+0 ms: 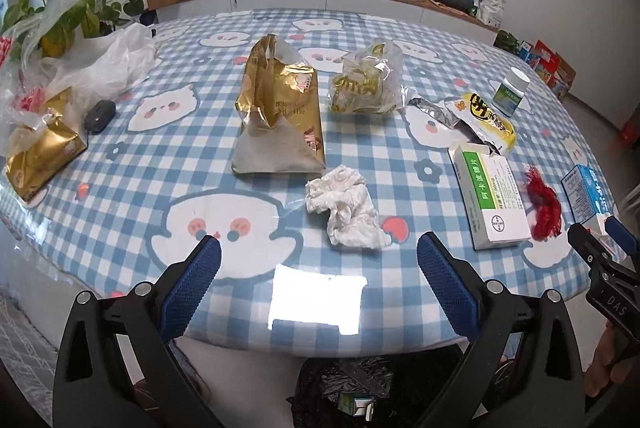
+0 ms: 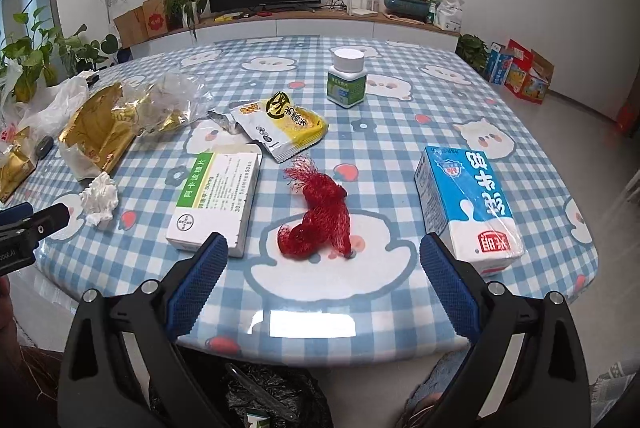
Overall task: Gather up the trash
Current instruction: 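Grasp the crumpled white tissue with the left tool while the right tool grasps the red mesh net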
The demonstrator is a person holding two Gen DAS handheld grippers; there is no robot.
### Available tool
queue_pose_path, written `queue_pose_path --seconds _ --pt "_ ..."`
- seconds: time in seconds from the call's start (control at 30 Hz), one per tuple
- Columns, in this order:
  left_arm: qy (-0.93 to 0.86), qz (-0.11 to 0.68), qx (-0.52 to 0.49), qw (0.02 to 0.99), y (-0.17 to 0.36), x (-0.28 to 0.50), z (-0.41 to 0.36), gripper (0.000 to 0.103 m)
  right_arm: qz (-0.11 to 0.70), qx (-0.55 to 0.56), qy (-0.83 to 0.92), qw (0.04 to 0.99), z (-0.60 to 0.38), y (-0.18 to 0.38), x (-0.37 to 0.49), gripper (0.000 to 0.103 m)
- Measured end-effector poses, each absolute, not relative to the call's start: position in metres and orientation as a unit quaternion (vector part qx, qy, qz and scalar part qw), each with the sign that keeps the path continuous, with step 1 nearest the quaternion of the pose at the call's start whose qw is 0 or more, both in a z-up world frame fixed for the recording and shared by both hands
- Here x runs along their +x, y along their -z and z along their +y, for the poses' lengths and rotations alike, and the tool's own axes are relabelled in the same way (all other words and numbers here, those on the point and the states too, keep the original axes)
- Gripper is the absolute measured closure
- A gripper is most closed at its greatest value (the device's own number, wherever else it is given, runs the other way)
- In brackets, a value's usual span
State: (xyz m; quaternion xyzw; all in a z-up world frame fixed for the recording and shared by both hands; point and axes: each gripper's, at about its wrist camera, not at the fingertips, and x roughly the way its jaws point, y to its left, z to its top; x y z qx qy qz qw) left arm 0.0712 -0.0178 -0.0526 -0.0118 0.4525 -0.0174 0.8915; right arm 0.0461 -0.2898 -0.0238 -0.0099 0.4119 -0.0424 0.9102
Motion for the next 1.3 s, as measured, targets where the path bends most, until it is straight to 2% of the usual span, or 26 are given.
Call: queue_pose_path --seconds 0.07,0.33,0.47,0.6,0.7,0.77,0.93,1.03,1.17,1.23,1.3 --pt "0.017 0.456 -0.013 0.89 0.057 0.079 -0.017 0.007 0.416 -0.007 0.043 0.908 -0.294 0.027 0.056 0.01" --pt "0.01 0.469 -0.026 0.883 0.071 0.103 -0.013 0.011 0.442 0.005 0.045 0.896 -0.298 0.045 0.09 0.027" --pt "0.009 0.48 -0.023 0.877 0.08 0.111 -0.019 0.019 0.456 0.013 0.049 0.888 -0.297 0.053 0.098 0.035" --pt "0.008 0.486 -0.02 0.874 0.085 0.118 -0.022 0.026 0.469 0.019 0.046 0.882 -0.298 0.06 0.105 0.046" --pt "0.011 0.492 -0.022 0.87 0.089 0.123 -0.024 0.036 0.477 0.025 0.046 0.877 -0.3 0.065 0.107 0.055" --pt "0.014 0.496 -0.022 0.868 0.092 0.126 -0.026 0.048 0.482 0.03 0.043 0.875 -0.301 0.066 0.107 0.06" --pt "0.016 0.494 -0.022 0.869 0.092 0.126 -0.029 0.062 0.483 0.031 0.042 0.874 -0.302 0.067 0.107 0.074" --pt "0.014 0.494 -0.019 0.869 0.092 0.125 -0.03 0.07 0.482 0.031 0.042 0.875 -0.302 0.067 0.107 0.08" --pt "0.014 0.496 -0.026 0.868 0.091 0.124 -0.028 0.089 0.481 0.032 0.043 0.875 -0.302 0.067 0.107 0.082" --pt "0.016 0.496 -0.029 0.868 0.091 0.123 -0.026 0.095 0.48 0.032 0.043 0.876 -0.303 0.065 0.107 0.083" --pt "0.017 0.494 -0.025 0.869 0.09 0.122 -0.027 0.096 0.477 0.032 0.042 0.877 -0.302 0.063 0.106 0.083"
